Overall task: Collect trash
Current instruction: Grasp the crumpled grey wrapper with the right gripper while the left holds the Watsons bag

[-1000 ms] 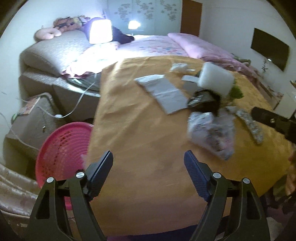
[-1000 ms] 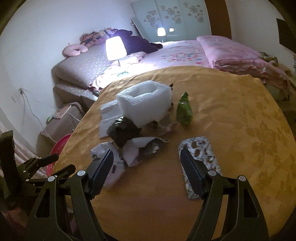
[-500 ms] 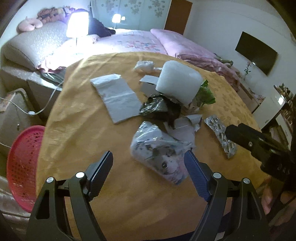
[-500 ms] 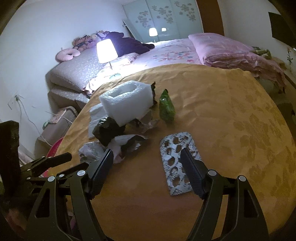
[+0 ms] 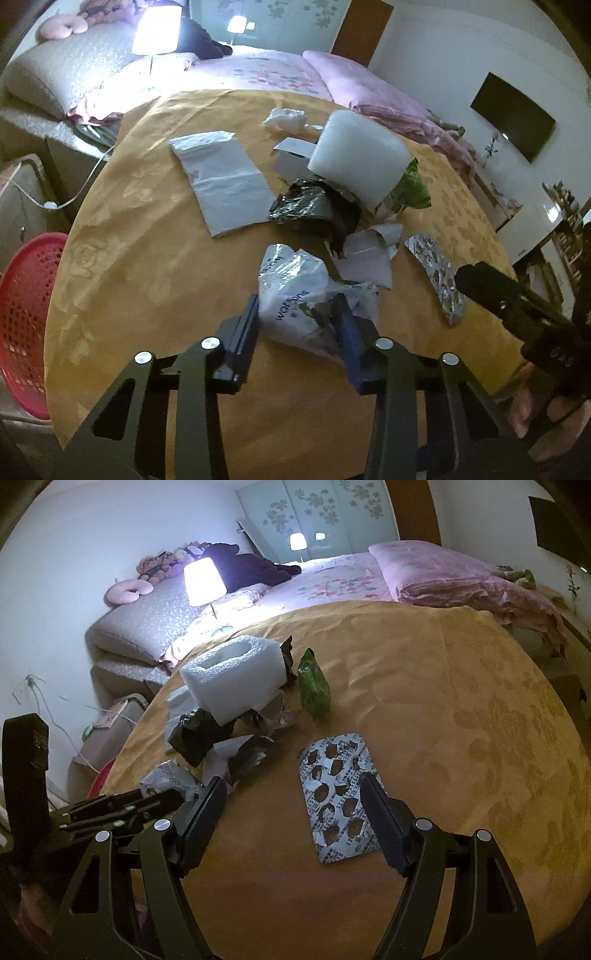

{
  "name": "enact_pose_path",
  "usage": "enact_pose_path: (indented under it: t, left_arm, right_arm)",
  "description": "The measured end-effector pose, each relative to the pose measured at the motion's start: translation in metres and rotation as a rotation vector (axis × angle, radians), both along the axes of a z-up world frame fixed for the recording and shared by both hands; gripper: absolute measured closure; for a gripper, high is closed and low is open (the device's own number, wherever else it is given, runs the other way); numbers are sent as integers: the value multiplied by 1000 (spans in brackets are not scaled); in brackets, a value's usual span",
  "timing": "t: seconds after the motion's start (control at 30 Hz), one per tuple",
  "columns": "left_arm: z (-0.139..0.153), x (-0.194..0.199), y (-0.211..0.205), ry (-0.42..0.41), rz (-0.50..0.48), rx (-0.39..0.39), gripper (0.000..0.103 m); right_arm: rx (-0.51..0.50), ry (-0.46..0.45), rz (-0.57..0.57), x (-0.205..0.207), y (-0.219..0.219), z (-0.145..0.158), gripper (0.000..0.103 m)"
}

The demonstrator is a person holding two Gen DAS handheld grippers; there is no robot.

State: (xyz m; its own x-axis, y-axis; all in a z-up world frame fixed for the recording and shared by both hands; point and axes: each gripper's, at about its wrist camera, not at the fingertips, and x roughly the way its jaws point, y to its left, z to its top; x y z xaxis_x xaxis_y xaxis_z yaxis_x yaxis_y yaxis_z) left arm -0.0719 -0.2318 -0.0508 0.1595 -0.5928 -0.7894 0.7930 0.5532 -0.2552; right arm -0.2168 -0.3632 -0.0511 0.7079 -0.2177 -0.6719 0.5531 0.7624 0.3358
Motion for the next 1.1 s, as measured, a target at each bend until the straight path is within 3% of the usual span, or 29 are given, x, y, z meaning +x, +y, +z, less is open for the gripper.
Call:
enact_pose_path:
  t: [0.27, 0.57, 0.9, 0.97, 1.1]
  left_arm:
    - [8, 5, 21, -43, 32, 7, 68]
    - [20, 13, 38, -108, 54, 21, 68]
    - [19, 26, 49, -102, 90, 20, 68]
    - [19, 26, 49, -104, 92, 20, 68]
    - [18, 26, 51, -108, 95, 25, 68]
  right_arm:
    - [-1, 2, 47, 11, 8, -2, 31]
    - [33, 23, 129, 50, 14, -15, 31]
    - [-10, 52, 154, 84, 14, -20, 31]
    - [-23, 55, 158, 87, 14, -20, 36]
    - [-39, 56, 179, 91, 15, -20, 57]
